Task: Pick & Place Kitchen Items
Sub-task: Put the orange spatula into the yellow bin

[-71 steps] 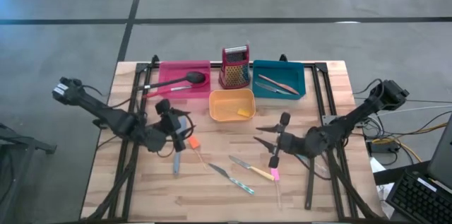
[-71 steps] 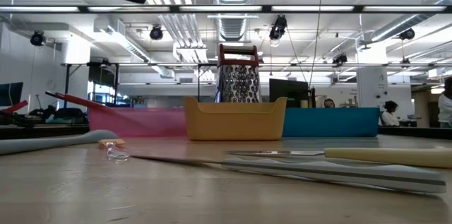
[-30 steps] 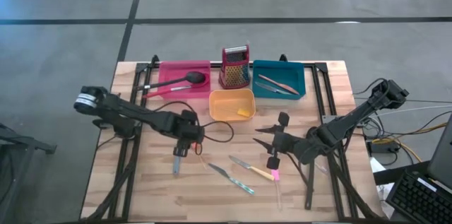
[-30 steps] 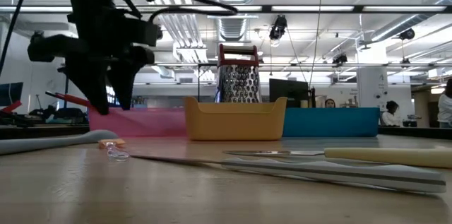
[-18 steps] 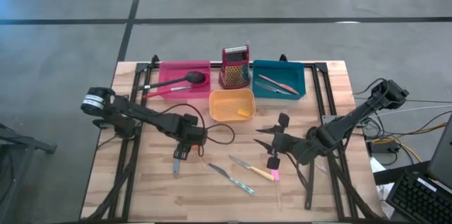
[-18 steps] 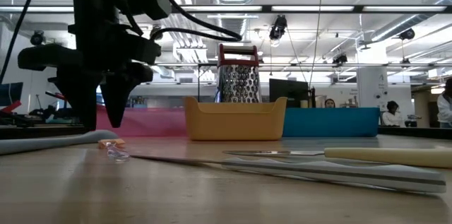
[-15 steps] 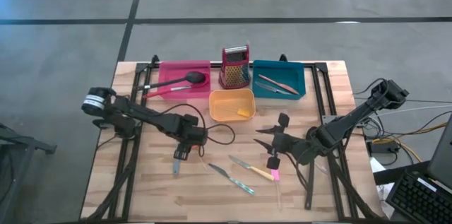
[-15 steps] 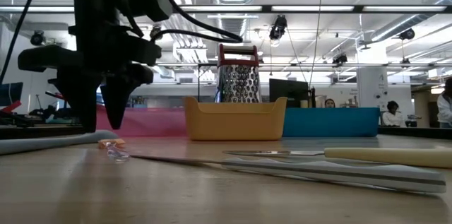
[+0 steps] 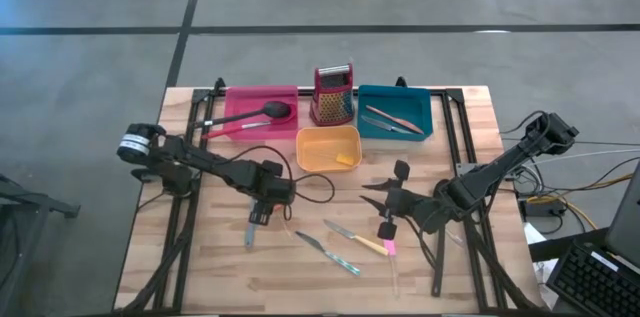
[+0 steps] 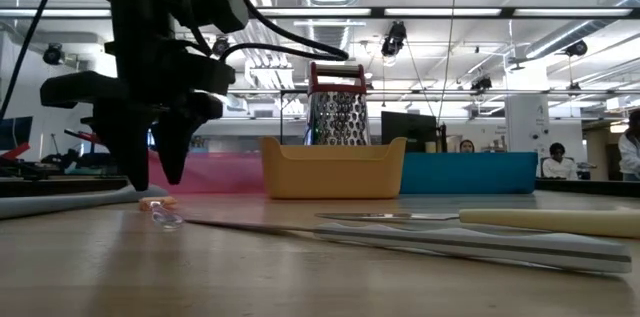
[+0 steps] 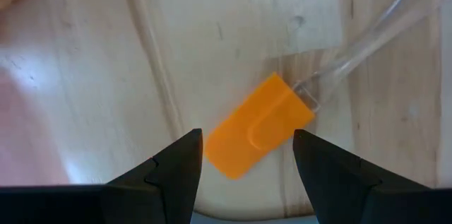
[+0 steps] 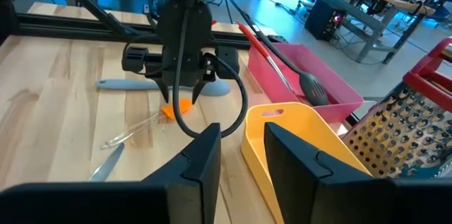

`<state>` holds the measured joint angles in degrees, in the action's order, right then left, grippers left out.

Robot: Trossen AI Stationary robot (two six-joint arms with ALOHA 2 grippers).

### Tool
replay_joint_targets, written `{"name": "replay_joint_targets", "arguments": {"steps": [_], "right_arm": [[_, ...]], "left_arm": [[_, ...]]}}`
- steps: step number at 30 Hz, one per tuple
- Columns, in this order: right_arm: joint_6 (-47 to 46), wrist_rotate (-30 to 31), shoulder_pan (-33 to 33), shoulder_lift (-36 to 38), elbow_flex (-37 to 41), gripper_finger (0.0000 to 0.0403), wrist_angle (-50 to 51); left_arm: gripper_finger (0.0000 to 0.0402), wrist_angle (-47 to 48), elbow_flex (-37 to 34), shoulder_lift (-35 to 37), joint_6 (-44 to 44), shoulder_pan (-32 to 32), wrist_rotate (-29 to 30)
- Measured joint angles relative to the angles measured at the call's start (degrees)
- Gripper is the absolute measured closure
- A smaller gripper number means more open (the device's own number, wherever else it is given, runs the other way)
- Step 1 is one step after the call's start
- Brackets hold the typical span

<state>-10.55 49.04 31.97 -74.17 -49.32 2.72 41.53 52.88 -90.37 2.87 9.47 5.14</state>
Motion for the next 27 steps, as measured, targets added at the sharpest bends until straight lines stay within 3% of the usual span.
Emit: {"name": "replay_joint_targets", "arguments": {"steps": [5, 19, 27], "right_arm": [[0.0, 0.0, 0.0, 0.0, 0.0, 0.0303, 0.0], [0.0, 0.0, 0.0, 0.0, 0.0, 0.0258, 0.0], [0.0, 0.0, 0.0, 0.0, 0.0, 0.0255, 0.0]], "left_arm": [[0.0177, 0.1, 0.0, 0.0, -2.7, 0.3, -3.2], [0.0177, -1.7, -2.6, 0.0, -3.4, 0.4, -4.0], [0.0177, -4.1, -3.0, -1.9, -1.1, 0.4, -3.9]]}}
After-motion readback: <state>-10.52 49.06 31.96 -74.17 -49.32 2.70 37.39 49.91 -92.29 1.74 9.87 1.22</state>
